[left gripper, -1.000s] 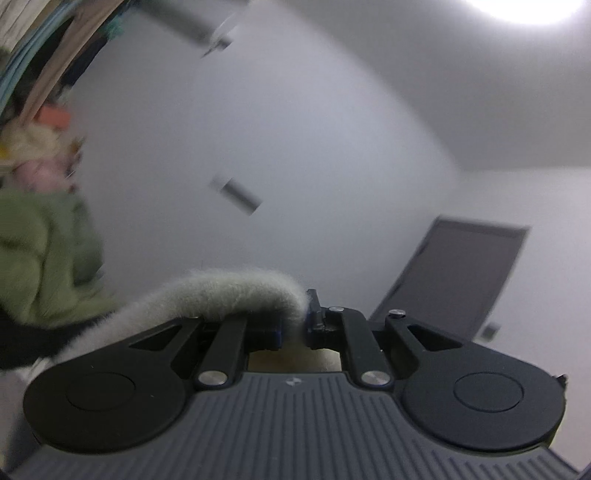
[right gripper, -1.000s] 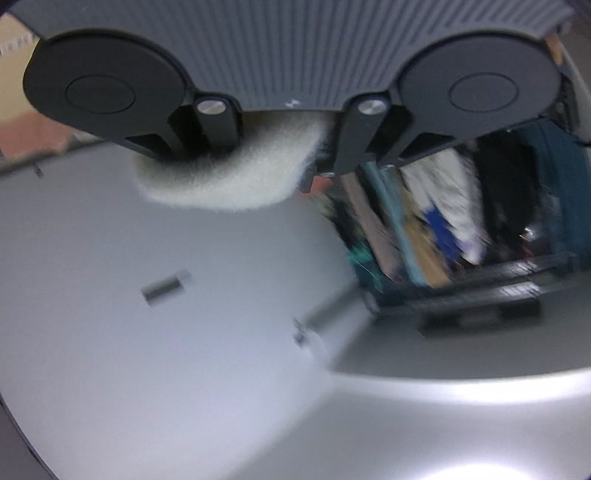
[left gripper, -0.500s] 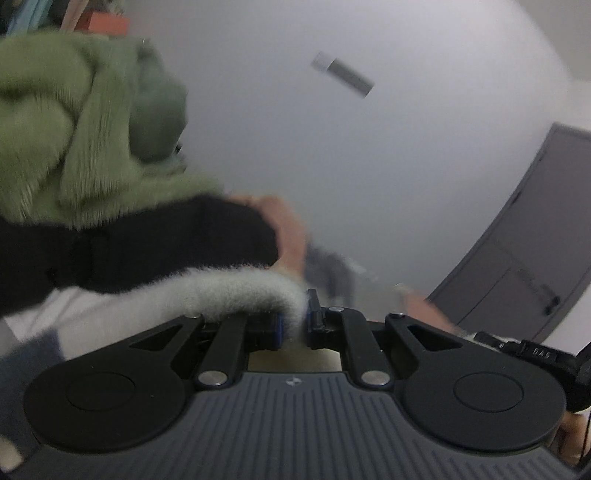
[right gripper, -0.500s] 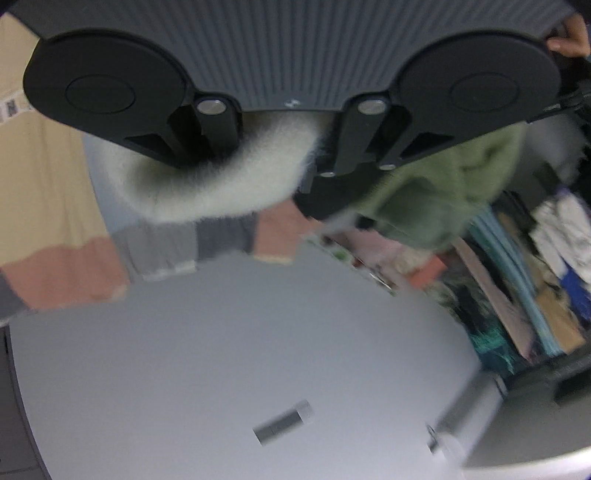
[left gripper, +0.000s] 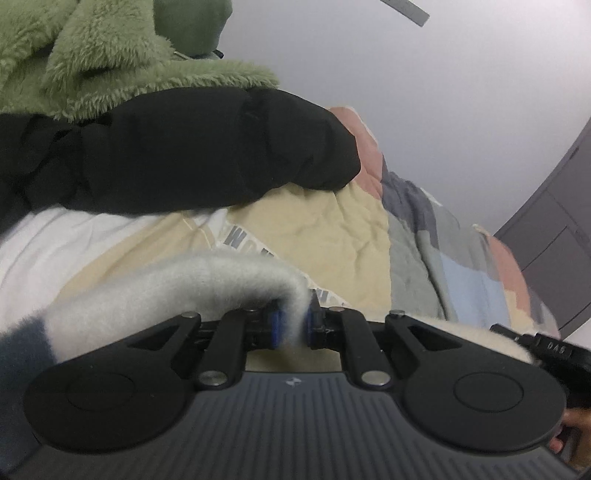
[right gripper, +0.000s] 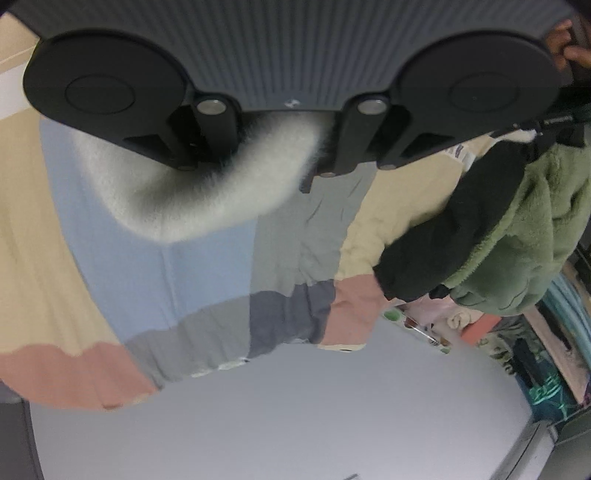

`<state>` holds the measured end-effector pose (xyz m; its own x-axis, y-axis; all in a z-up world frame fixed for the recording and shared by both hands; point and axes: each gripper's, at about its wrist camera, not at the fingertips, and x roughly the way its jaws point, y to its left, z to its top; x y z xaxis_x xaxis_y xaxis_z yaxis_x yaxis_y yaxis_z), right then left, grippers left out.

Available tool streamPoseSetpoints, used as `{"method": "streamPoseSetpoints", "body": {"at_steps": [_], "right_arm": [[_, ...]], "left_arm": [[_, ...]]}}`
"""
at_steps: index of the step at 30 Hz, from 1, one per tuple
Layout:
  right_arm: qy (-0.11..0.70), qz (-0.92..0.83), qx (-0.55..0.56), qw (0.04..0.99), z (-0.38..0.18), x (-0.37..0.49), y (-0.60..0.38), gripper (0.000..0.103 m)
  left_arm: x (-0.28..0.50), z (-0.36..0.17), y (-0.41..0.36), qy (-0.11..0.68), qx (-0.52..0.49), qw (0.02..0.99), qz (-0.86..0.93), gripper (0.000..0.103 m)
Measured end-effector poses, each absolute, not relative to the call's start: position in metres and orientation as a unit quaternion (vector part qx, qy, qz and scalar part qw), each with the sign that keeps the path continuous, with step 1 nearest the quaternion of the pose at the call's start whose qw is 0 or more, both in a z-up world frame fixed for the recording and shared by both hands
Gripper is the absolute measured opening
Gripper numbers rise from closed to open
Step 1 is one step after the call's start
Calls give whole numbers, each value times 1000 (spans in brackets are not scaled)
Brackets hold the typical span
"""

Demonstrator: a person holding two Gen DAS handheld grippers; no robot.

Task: Fold large clothes
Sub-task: 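Lay the sweater flat on the quilt and open both grippers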

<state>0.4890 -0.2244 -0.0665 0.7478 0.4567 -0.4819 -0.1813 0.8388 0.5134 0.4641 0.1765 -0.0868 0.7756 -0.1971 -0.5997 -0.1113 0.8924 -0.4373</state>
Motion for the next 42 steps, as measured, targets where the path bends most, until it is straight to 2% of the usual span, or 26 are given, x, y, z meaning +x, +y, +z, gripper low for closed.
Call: {"method": "streamPoseSetpoints", "body": {"at_steps": [2, 4, 5, 6, 7, 10, 19, 25, 34, 42], "right_arm": [[308, 176, 222, 908, -66, 485, -228, 19], [307, 181, 220, 908, -64, 486, -228, 26], [308, 183, 221, 907, -63, 483, -230, 37], [306, 182, 224, 907, -61, 481, -231, 41], [303, 179, 227, 908, -58, 478, -231, 48], [286, 171, 215, 918, -47, 460, -229, 52], [230, 186, 192, 936, 7, 353, -240, 52], [212, 223, 155, 939, 29, 267, -231, 52], [181, 258, 123, 941, 4, 173, -215, 52], [219, 267, 102, 933, -31, 165, -198, 52]], "left_arm": [[463, -84, 173, 340, -220, 914, -20, 15], [457, -74, 168, 351, -205, 914, -16, 23], [454, -69, 165, 353, -201, 914, -15, 37], [447, -62, 163, 353, -197, 915, -13, 44], [439, -56, 162, 347, -195, 917, -7, 44], [418, -40, 158, 338, -191, 922, -8, 44], [302, 14, 126, 311, -155, 938, -20, 44], [209, 31, 102, 290, -131, 948, -27, 44], [112, 11, 86, 268, -142, 952, -28, 44], [108, -3, 73, 276, -122, 953, -37, 44]]}}
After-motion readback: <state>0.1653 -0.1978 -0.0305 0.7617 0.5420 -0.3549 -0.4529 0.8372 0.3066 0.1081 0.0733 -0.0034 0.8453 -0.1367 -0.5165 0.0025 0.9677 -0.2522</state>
